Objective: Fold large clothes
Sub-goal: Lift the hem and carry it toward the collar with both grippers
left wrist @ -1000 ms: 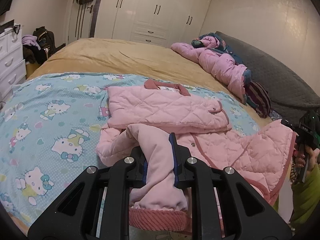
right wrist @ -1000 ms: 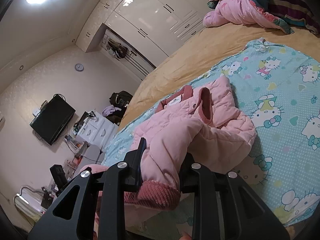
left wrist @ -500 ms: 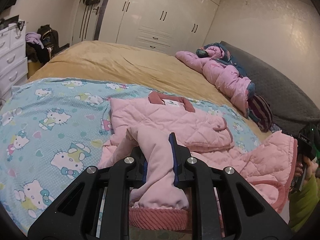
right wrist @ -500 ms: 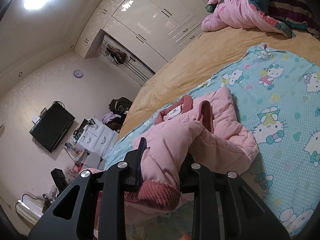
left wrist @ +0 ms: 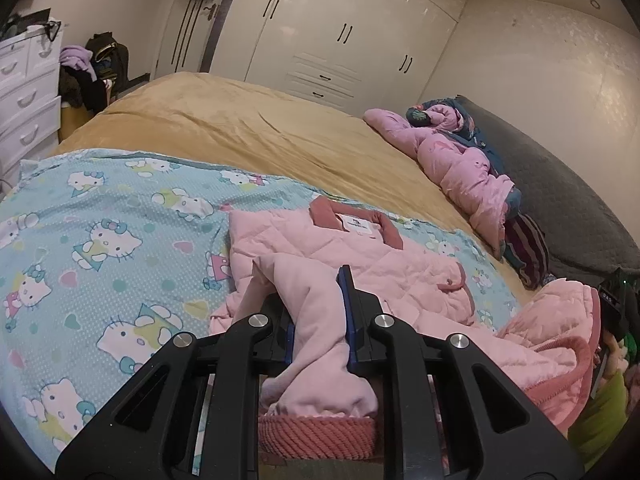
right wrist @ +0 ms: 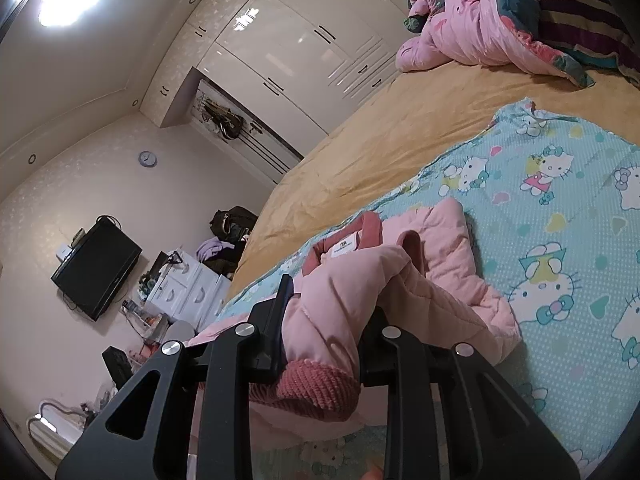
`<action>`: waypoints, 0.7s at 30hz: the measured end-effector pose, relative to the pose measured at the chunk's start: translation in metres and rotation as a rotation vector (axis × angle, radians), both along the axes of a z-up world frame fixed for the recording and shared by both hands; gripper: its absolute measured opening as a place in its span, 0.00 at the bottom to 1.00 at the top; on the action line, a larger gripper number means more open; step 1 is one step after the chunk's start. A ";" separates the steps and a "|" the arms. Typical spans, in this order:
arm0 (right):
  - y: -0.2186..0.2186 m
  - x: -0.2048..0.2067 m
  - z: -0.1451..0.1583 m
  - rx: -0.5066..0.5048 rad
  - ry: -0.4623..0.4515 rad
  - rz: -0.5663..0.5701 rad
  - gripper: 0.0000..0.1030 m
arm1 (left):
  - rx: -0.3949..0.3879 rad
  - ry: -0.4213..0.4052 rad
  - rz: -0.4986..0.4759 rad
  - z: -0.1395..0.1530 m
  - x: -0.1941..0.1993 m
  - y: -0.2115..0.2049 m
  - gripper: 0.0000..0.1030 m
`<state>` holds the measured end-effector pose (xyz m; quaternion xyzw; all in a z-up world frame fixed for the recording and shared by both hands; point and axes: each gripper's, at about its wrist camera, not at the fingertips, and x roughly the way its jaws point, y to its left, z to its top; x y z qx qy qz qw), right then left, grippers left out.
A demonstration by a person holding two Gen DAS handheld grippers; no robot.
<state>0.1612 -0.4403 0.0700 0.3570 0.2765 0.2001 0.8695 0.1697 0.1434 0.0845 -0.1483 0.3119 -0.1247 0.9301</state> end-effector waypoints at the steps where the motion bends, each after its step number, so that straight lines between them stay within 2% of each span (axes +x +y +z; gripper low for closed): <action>1: 0.000 0.003 0.001 0.001 0.001 -0.003 0.24 | -0.007 0.003 0.003 0.000 0.003 0.002 0.10; 21: -0.012 0.070 0.015 0.019 0.010 -0.038 0.23 | -0.044 0.059 0.064 0.007 0.059 0.017 0.10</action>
